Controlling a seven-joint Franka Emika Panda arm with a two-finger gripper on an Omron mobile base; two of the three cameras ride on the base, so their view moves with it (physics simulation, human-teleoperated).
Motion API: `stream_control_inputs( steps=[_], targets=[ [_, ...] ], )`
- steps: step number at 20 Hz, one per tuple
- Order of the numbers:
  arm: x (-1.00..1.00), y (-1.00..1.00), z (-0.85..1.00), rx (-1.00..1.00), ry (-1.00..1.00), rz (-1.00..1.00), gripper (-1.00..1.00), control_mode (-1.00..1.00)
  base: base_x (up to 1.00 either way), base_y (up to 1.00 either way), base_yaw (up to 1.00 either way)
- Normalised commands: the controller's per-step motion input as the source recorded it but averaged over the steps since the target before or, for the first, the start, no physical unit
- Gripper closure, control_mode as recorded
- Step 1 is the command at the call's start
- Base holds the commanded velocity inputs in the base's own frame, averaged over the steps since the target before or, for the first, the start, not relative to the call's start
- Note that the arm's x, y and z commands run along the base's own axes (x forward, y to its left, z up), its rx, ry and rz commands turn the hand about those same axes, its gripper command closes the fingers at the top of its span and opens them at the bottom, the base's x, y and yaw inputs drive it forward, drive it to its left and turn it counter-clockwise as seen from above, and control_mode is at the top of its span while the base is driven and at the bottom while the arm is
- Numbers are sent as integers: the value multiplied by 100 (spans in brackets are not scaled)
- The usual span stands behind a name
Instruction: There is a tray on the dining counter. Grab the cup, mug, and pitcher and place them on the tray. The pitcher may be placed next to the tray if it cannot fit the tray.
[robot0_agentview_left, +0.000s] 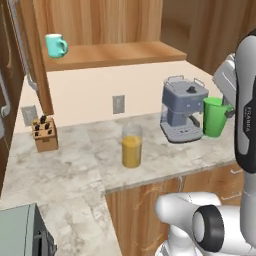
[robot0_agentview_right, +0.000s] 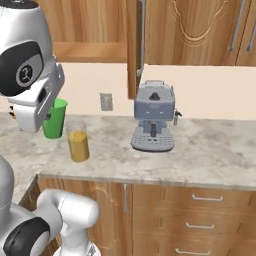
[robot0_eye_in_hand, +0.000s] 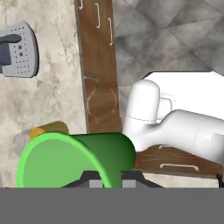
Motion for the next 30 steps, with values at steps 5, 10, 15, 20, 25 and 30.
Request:
stream_control_inputs(
  steps=[5, 10, 15, 20, 25, 30],
  targets=[
    [0, 0, 0, 0, 0, 0, 100, 100, -26, -3, -48],
    [0, 0, 0, 0, 0, 0, 100, 100, -28, 0, -63],
    [0, 0, 0, 0, 0, 0, 100, 100, -20, 0, -72],
    [0, 0, 0, 0, 0, 0, 100, 100, -2, 0, -73],
    [0, 0, 0, 0, 0, 0, 100, 100, 12, 0, -66],
    [0, 0, 0, 0, 0, 0, 100, 100, 51, -14, -55]
  ],
)
